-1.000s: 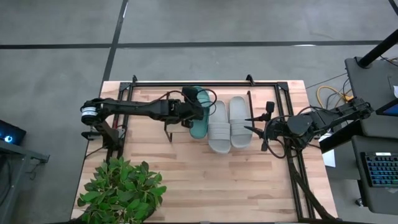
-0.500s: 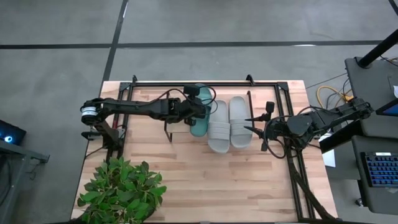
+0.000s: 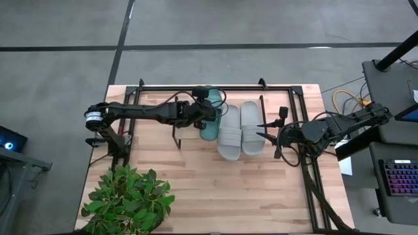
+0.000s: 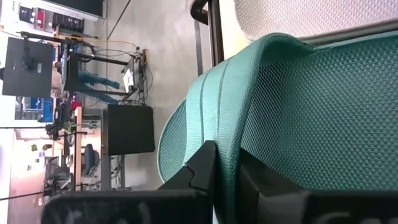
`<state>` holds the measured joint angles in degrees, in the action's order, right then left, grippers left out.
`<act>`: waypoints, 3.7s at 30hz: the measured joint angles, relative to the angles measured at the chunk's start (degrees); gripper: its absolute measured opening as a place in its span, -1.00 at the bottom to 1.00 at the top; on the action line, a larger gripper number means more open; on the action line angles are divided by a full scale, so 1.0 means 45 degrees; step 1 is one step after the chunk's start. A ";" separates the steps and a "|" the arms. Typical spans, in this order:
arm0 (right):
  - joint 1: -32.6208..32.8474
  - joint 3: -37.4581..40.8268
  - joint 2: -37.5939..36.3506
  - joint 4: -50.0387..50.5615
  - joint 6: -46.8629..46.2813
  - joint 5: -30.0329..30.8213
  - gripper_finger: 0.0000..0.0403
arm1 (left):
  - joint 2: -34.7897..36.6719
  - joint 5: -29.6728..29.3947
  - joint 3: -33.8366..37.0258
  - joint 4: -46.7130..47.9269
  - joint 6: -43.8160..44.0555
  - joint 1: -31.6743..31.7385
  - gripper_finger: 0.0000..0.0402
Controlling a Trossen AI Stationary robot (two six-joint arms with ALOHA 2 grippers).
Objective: Pick and place slides into the shelf
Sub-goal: Put the left green slides on the shelf, then put the green slides on the shelf
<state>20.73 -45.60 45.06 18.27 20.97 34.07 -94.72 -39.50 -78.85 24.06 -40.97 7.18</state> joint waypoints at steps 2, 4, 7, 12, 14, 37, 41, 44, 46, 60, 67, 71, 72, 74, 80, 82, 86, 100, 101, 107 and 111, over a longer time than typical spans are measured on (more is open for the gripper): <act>-0.0001 0.0008 0.0000 -0.0002 0.0006 0.0000 -0.45 | 0.0000 0.0046 0.0000 -0.0054 -0.0038 0.0052 -0.94; 0.0000 0.0008 0.0000 -0.0002 0.0010 0.0004 -0.45 | 0.0000 0.0235 0.0000 -0.0200 -0.0091 0.0088 -0.94; -0.0004 0.0013 0.0000 -0.0002 0.0010 -0.0001 -0.45 | 0.0005 0.0473 0.0000 -0.0351 -0.0097 0.0215 -0.94; 0.0000 0.0017 0.0000 -0.0002 0.0010 0.0002 -0.45 | 0.0005 0.0535 0.0000 -0.0375 -0.0095 0.0451 -0.94; 0.0000 0.0017 0.0000 -0.0002 0.0010 0.0000 -0.45 | 0.0005 0.0557 0.0000 -0.0375 -0.0098 0.0504 -0.94; 0.0000 0.0017 0.0000 -0.0007 0.0010 0.0004 -0.45 | 0.0029 0.1286 0.0019 -0.0225 0.0019 0.0525 -0.59; -0.0001 0.0017 0.0000 -0.0007 0.0013 0.0002 -0.45 | 0.0039 0.1298 0.0015 -0.0222 0.0036 0.0491 -0.37; 0.0000 0.0017 0.0000 -0.0007 0.0012 0.0001 -0.45 | 0.0044 0.1320 0.0015 -0.0209 0.0049 0.0456 -0.26; 0.0000 0.0017 0.0000 -0.0007 0.0015 0.0000 -0.45 | 0.0044 0.1322 0.0015 -0.0164 0.0058 0.0389 -0.21; 0.0000 0.0063 0.0005 -0.0031 0.0010 0.0001 -0.45 | 0.1721 0.1416 0.0010 0.1383 0.2212 -0.0770 -0.19; 0.0000 0.0066 0.0019 -0.0012 0.0015 0.0004 -0.45 | 0.3065 0.1822 0.0052 0.1974 0.4276 -0.1787 -0.19; 0.0000 0.0071 -0.0005 0.0390 0.0019 0.0009 -0.45 | 0.4024 0.1883 0.0073 0.2004 0.4499 -0.2701 -0.19; 0.0000 0.0071 -0.0005 0.0386 0.0016 0.0009 -0.45 | 0.4276 0.1889 0.0073 0.1990 0.4740 -0.2953 -0.19; 0.0000 0.0071 -0.0010 0.0367 0.0015 0.0009 -0.45 | 0.4783 0.1894 0.0098 0.1995 0.5335 -0.3404 -0.19; 0.0006 0.0071 0.0005 -0.0201 0.0248 0.0004 -0.45 | 0.6034 0.1839 0.0603 0.2103 0.6482 -0.4522 -0.19; 0.0096 0.0071 0.0005 -0.0685 0.0313 -0.0328 -0.45 | 0.6482 0.1677 0.0998 0.2118 0.6715 -0.4789 -0.19; 0.0986 0.0066 0.0052 -0.1601 0.0888 -0.2815 -0.45 | 0.7327 0.1229 0.1846 0.2076 0.7030 -0.5126 -0.19; 0.6410 0.0066 0.3829 -0.2825 0.2463 0.2745 -0.47 | 0.9787 -0.0297 0.4207 0.1223 0.7389 -0.5309 -0.19; 0.6460 0.0066 0.4234 -0.3318 0.2846 0.2816 -0.47 | 0.9881 -0.0442 0.4398 0.1052 0.7368 -0.5309 -0.19; 0.6475 -0.0020 0.6037 -0.4810 0.3255 0.4370 -0.42 | 1.0217 -0.0683 0.5133 0.0554 0.7383 -0.5304 -0.19; 0.6504 -0.0031 0.6784 -0.4809 0.3108 0.4838 -0.25 | 1.0318 -0.0672 0.5691 -0.0199 0.7387 -0.5304 -0.19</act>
<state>50.00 -45.74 75.58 -3.37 34.96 55.84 -48.29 -42.52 -53.24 23.16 -7.72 -16.69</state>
